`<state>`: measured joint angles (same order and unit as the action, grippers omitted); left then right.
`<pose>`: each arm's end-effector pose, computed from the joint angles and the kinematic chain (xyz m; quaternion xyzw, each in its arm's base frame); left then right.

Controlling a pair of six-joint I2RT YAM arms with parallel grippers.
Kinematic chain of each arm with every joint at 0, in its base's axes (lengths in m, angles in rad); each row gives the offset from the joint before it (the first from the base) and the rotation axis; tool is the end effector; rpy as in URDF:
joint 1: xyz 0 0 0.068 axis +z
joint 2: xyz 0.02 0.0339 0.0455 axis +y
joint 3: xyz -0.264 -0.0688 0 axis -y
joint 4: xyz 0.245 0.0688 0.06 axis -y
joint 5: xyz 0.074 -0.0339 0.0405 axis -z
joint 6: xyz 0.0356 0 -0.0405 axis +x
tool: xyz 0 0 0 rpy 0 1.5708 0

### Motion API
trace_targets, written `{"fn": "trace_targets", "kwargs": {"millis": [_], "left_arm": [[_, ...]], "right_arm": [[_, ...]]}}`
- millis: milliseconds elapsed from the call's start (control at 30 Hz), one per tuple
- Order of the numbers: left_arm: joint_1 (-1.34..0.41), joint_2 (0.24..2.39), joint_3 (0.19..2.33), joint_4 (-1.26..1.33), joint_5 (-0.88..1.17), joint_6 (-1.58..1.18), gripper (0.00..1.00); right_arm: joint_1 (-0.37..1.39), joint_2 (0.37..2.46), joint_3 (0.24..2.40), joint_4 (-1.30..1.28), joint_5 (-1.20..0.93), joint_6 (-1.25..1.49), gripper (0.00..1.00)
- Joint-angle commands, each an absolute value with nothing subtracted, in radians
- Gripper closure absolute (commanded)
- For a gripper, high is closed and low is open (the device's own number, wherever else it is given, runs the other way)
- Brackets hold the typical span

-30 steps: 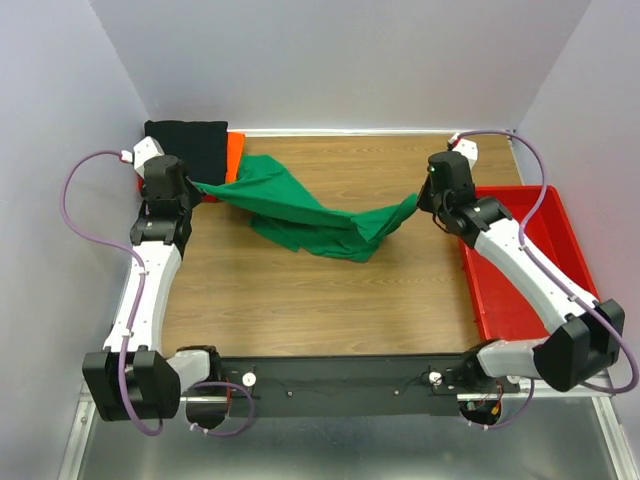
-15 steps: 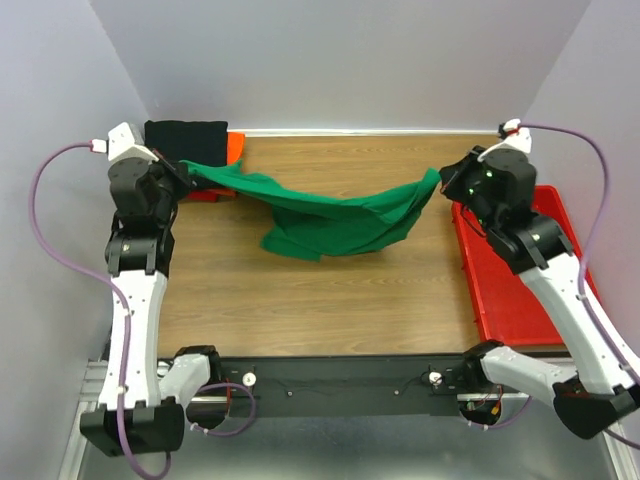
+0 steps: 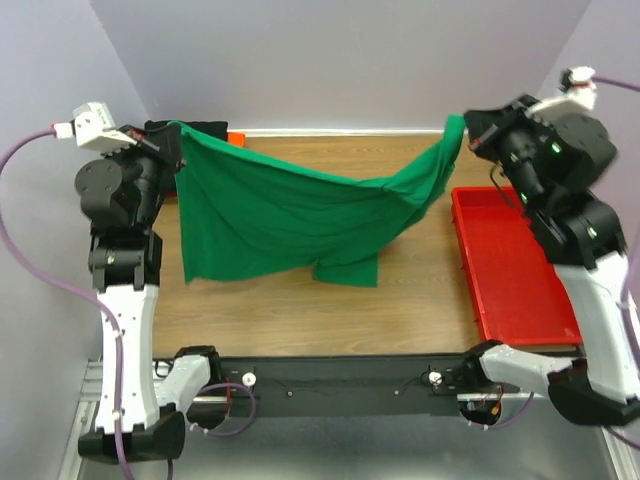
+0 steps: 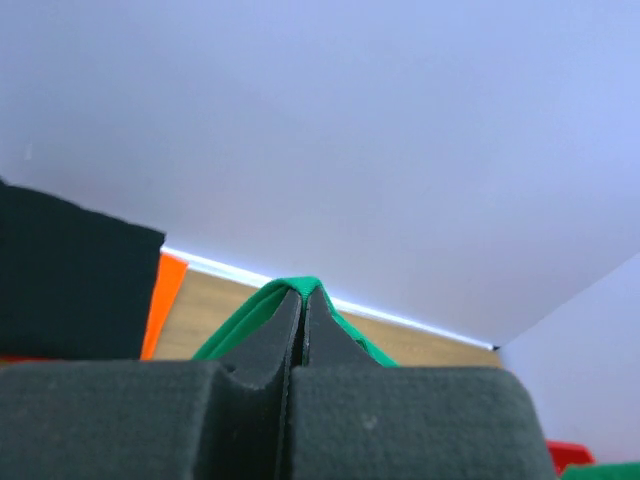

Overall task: Fold and stack the t-shirts
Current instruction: Flatten the tshirt out

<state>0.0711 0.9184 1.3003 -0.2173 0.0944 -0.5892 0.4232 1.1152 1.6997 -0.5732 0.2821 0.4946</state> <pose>0.1725 0.0089 0.4882 -0.1753 0.6227 -0.2247 0.7288 0.1712 0.0662 0.5370 0.1247 0.6921 0.2232 0.6750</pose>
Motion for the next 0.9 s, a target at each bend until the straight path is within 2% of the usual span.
{"fn": "trace_targets", "kwargs": {"millis": [0,100,133,200,267,367,400,467,533,600,633,800,867], "left_arm": [[0.078,1.067,1.26,-0.026,0.153,-0.695,1.0],[0.075,1.26,1.291,0.147,0.178,-0.715,1.0],[0.075,1.261,1.314,0.147,0.178,-0.719,1.0],[0.074,1.406,1.421,0.208,0.213,-0.719,1.0],[0.072,1.569,1.529,0.227,0.267,-0.727,1.0],[0.072,1.785,1.838,0.177,0.395,-0.732,1.0],[0.072,1.827,2.017,0.149,0.417,-0.724,1.0],[0.072,1.915,2.17,0.073,0.428,-0.681,1.0],[0.077,1.937,2.3,0.037,0.422,-0.655,1.0],[0.087,1.927,2.313,0.046,0.428,-0.647,1.0],[0.097,1.908,2.294,0.064,0.433,-0.643,1.0],[0.104,1.864,2.143,0.093,0.44,-0.615,1.0],[0.104,1.836,2.021,0.12,0.451,-0.618,1.0]], "right_arm": [[0.417,1.356,1.755,-0.539,0.267,0.436,1.0],[0.404,1.591,1.888,-0.453,0.256,0.39,1.0],[0.403,1.592,1.925,-0.453,0.25,0.384,1.0],[0.374,1.732,2.003,-0.402,0.21,0.371,1.0],[0.342,1.848,2.208,-0.39,0.178,0.359,0.99],[0.334,2.043,2.546,-0.394,0.161,0.312,1.0],[0.334,2.065,2.61,-0.391,0.175,0.301,1.0],[0.333,2.086,2.696,-0.352,0.192,0.269,1.0],[0.334,1.999,2.64,-0.287,0.215,0.241,1.0],[0.334,1.907,2.521,-0.151,0.221,0.227,0.99],[0.334,1.835,2.399,-0.115,0.227,0.221,1.0],[0.334,1.722,2.166,-0.084,0.25,0.219,1.0],[0.334,1.678,1.998,-0.083,0.281,0.25,1.0]]}}
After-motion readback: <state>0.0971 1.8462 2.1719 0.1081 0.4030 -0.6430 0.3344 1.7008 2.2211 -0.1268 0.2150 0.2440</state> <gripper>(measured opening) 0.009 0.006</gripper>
